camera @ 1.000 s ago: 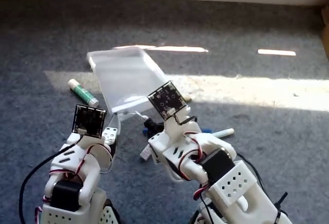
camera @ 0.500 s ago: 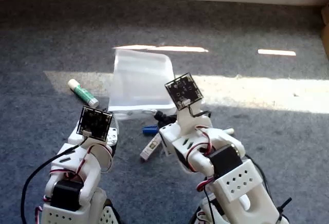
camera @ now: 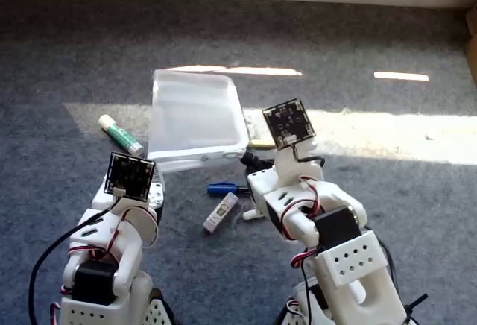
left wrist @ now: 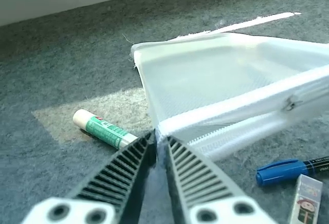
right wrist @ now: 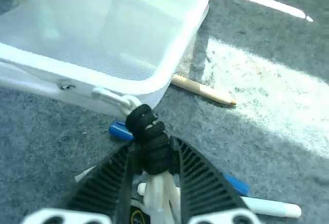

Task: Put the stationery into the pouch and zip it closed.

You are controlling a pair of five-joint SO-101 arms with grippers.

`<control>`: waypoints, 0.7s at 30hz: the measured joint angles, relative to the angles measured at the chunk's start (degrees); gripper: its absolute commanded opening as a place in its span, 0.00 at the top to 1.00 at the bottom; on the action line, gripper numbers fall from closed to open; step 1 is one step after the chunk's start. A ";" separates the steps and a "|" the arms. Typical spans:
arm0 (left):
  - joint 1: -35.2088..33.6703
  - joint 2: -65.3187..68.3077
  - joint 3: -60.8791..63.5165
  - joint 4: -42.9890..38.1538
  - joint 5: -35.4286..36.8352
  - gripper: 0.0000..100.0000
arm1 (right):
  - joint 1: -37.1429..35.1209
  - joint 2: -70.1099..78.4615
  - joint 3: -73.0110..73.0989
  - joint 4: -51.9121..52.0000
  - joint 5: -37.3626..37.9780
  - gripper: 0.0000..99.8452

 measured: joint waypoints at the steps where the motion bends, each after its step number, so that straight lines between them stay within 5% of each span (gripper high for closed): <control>1: 0.00 0.00 0.00 0.00 0.00 0.99 | 0.88 0.00 0.00 0.00 0.00 1.00; 16: -0.70 -0.26 0.00 0.00 -0.09 0.98 | 4.92 -15.56 0.00 0.26 -0.09 1.00; 21: -0.88 -0.09 0.00 0.00 -0.09 0.82 | 0.18 -15.74 0.00 0.35 -0.09 1.00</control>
